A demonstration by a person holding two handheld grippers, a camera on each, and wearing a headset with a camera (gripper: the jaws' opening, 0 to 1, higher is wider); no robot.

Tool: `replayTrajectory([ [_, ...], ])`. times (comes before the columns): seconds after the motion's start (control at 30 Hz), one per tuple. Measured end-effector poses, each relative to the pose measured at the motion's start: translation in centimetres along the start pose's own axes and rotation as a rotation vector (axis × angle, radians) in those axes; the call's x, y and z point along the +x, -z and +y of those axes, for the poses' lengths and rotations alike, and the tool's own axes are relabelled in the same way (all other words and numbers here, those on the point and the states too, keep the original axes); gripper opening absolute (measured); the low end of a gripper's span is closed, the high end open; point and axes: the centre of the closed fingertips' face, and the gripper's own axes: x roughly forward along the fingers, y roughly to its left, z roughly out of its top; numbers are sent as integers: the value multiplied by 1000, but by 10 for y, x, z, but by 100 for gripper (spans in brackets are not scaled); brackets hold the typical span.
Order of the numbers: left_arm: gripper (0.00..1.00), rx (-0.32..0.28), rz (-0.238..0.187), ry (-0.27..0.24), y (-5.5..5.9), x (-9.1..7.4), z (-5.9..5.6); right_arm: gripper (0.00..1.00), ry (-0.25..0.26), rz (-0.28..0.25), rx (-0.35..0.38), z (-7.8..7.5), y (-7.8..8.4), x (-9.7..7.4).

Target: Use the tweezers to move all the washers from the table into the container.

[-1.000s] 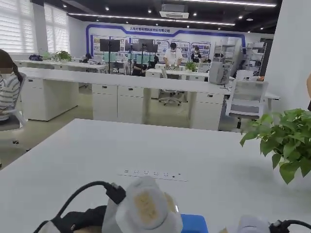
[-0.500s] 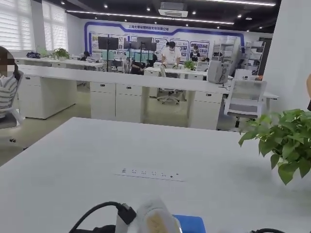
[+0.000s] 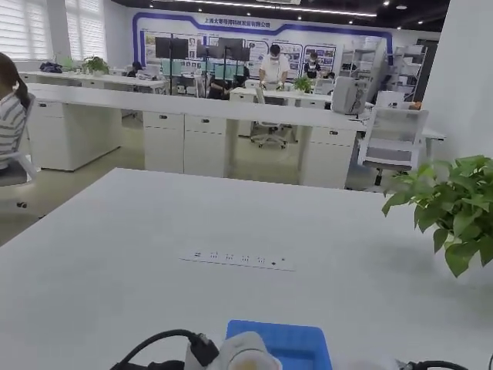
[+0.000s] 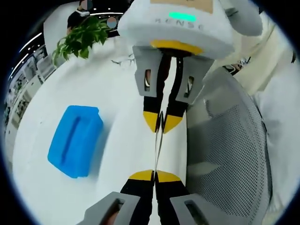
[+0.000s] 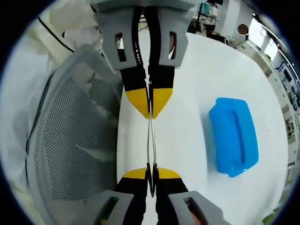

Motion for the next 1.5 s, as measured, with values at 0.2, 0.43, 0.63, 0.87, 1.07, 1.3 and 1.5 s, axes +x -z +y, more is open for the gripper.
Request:
replayTrajectory([
  [0.2, 0, 31, 20, -15, 10, 13, 8, 2, 12, -112, 22, -12, 0, 11],
  [0.43, 0, 19, 41, -41, 17, 28, 25, 4, 29, -151, 113, -26, 11, 30],
  [0.63, 0, 17, 77, -53, 30, 37, 32, 7, 73, -145, 226, -39, 24, 40],
  [0.87, 0, 2, 89, -40, 35, 46, 30, 4, 133, -131, 140, -45, 28, 46],
  [1.07, 0, 17, 42, -115, 31, 40, 42, 3, 102, -136, 113, -42, 26, 46],
  [1.3, 3, 37, 39, -93, 29, 43, 40, 2, 63, -164, 94, -38, 19, 40],
  [1.5, 6, 75, 38, -81, 25, 50, 39, 2, 25, -216, 92, -33, 9, 35],
])
